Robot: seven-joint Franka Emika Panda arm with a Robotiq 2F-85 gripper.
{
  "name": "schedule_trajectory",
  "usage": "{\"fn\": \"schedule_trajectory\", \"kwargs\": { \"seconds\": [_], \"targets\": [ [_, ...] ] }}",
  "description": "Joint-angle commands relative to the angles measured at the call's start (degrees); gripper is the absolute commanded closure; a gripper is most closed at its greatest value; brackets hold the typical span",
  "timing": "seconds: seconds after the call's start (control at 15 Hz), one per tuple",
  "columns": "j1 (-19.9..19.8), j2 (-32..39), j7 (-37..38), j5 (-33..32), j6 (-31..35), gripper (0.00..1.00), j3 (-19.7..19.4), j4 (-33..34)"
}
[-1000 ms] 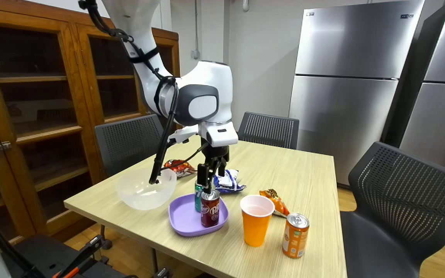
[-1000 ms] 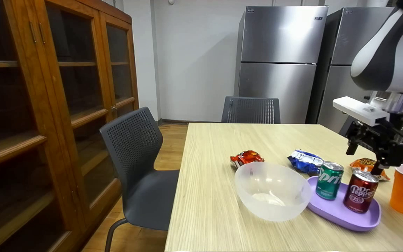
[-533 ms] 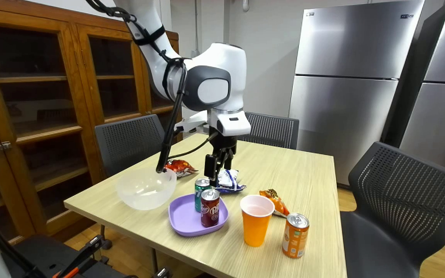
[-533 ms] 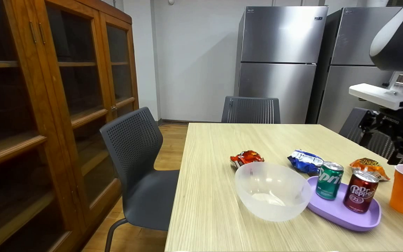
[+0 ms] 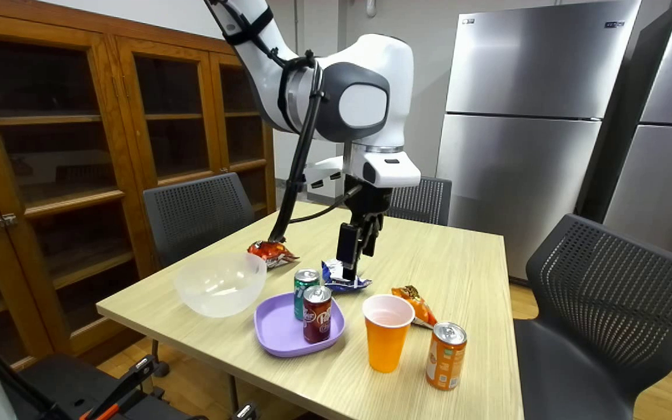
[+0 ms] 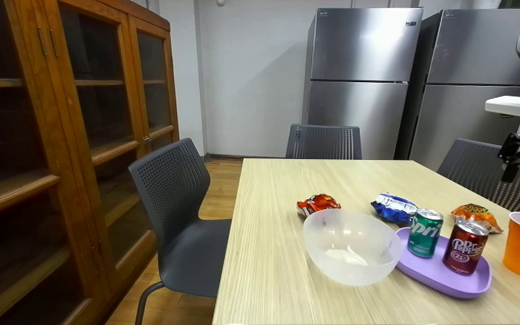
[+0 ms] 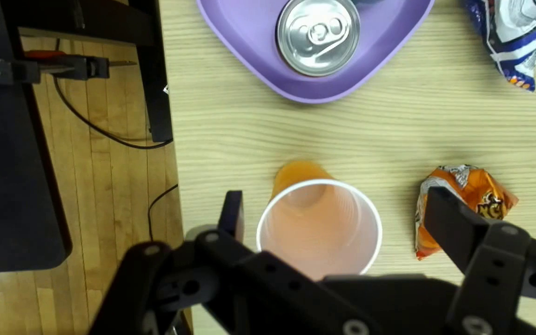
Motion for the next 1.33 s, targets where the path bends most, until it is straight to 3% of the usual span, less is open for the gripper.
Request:
{"fn": "schedule_trajectory", "kwargs": {
  "seconds": [0.0,0.47,0.53,1.27],
  "targets": [
    [-2.18,-1.83,-0.46,-3.69,-5.73,0.00,-0.62,2.51],
    [-4.65,-1.07,-0.29,-5.10,-8.34,0.00,-2.33,5.12],
    [-4.27,-0.58,-0.01,-4.86,-5.98,0.00,-1.85,4.05],
    [-4.86,0.06,0.09,-4.89,-5.96,0.00,-2.47,4.60]
  ]
}}
